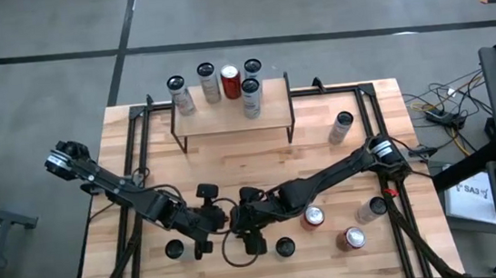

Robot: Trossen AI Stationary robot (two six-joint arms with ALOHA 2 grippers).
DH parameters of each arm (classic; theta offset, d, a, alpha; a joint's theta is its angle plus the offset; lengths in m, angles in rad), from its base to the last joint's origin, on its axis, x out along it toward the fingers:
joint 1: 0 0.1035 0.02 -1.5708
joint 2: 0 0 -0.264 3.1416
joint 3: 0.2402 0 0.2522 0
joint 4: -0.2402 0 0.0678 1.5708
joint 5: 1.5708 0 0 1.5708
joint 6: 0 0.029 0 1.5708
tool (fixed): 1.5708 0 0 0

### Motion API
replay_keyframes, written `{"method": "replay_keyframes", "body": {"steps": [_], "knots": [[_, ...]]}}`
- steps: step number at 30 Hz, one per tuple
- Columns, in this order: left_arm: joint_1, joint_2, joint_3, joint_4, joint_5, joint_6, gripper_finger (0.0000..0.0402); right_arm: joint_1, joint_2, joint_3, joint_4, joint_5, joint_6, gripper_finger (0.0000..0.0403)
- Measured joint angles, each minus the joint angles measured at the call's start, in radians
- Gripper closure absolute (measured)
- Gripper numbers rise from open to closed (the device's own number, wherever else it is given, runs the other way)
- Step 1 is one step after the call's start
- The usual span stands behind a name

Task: Place canned beverage on shelf
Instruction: Put the white soda can aligned with the other white soda cans on the shelf

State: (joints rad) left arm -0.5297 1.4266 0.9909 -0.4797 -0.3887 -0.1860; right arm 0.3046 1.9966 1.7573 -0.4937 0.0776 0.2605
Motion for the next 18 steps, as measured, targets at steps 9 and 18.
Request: {"method": "replay_keyframes", "body": {"steps": [9,18], "knots": [[0.002,-0.092,0.006,0.002,-0.15,0.156,0.0402,-0.033,-0.162,0.04,-0.122,-0.003,-0.057,0.0157],[0.089,-0.202,0.007,0.105,-0.204,0.426,0.0402,-0.189,-0.316,0.131,-0.235,0.053,-0.224,0.0157]]}}
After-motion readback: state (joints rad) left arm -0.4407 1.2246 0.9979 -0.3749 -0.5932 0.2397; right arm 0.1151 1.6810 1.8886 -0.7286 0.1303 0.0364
